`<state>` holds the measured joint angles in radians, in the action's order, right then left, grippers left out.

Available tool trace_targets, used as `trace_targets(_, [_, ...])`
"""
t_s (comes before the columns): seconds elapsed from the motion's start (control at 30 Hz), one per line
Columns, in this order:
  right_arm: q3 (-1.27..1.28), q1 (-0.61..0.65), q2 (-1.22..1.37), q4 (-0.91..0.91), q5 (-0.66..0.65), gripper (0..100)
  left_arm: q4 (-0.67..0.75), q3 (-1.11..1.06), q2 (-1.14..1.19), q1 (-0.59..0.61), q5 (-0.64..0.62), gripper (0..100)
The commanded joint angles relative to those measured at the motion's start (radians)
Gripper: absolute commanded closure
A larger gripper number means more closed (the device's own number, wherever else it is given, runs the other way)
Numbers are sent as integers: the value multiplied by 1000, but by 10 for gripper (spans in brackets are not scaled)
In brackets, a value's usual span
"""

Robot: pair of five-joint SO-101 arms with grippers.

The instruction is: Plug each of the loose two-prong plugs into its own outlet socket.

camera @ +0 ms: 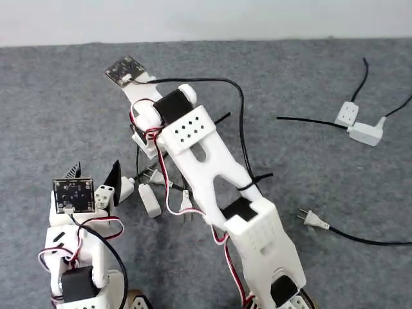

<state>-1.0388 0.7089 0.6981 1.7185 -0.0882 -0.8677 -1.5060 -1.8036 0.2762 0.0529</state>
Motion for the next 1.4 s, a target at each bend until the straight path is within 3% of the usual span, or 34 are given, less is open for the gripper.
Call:
trace_targets(0.0, [-54,-25,47,-71,-3,991,29,5,-3,-3,5,732])
trace_targets(0.17, [-109,-45,110,-127,0,991,31,5,-3,-3,5,732])
trace_targets(0.43, [-339,-68,31,76,2,991,44,15,-2,3,6,732])
trace_targets(0.67, [-338,-77,-13,67,-6,991,15,24,-2,2,5,732])
trace_targets(0.97, [-241,-148,119,-41,40,991,11,10,-2,-3,5,732])
trace_targets(1.37, [-227,-102,139,-82,43,991,17,1,-2,-5,5,732])
